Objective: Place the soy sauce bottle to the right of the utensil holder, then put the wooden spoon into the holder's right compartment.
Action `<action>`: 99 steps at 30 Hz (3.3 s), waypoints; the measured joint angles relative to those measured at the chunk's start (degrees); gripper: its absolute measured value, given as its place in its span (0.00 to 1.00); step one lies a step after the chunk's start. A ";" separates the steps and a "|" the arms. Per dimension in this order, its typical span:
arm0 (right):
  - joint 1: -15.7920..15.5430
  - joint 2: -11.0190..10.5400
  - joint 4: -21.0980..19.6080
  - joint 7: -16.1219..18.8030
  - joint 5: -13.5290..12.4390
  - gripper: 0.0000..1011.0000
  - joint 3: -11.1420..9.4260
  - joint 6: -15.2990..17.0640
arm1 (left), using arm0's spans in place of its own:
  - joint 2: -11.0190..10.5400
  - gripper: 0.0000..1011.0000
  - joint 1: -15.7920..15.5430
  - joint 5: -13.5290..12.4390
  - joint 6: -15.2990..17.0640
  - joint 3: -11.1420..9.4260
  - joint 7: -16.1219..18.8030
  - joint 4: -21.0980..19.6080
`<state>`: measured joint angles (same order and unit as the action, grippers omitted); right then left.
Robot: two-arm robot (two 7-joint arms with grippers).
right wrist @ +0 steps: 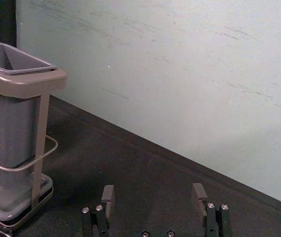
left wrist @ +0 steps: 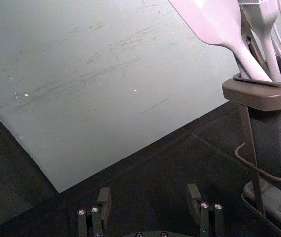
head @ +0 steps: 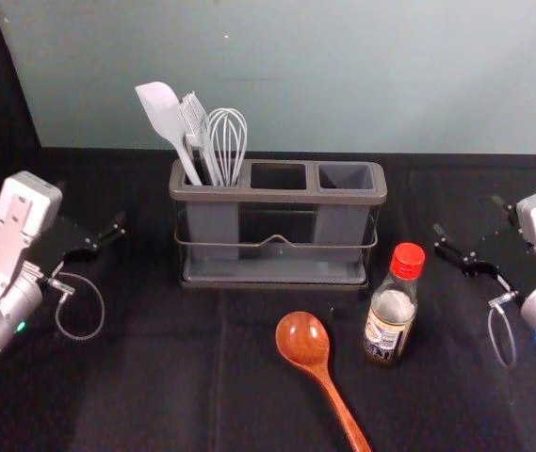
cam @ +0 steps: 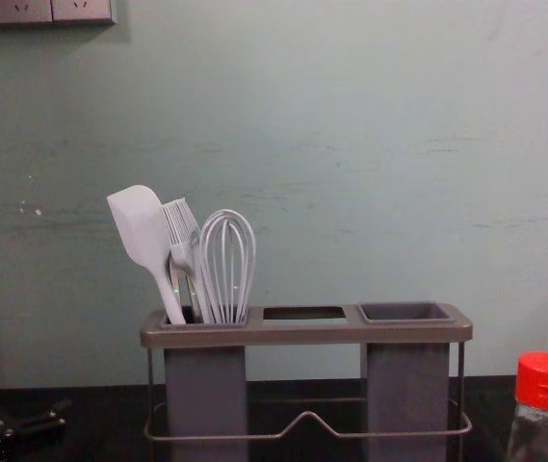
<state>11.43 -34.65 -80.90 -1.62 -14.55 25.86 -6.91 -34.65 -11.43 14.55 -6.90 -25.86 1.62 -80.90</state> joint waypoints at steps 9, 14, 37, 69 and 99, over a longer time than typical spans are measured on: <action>0.00 0.00 0.00 0.00 0.00 0.99 0.00 0.00 | 0.00 0.99 0.00 0.00 0.00 0.00 0.00 0.00; 0.00 0.00 0.00 0.00 0.00 0.99 0.00 0.00 | 0.00 0.99 0.00 0.00 0.00 0.00 0.00 0.00; 0.00 0.00 0.00 0.00 0.00 0.99 0.00 0.00 | 0.00 0.99 0.00 0.00 0.00 0.00 0.00 0.00; -19.88 -7.84 -18.16 1.40 -0.55 0.99 -9.18 -3.61 | 0.00 0.99 0.00 0.00 0.00 0.00 0.00 0.00; -22.40 -9.19 -23.91 23.19 -16.26 0.99 -11.12 -5.32 | 0.00 0.99 0.00 0.00 0.00 0.00 0.00 0.00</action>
<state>-10.97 -43.84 -104.81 21.57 -30.80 14.74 -12.23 -34.65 -11.43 14.55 -6.91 -25.86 1.62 -80.90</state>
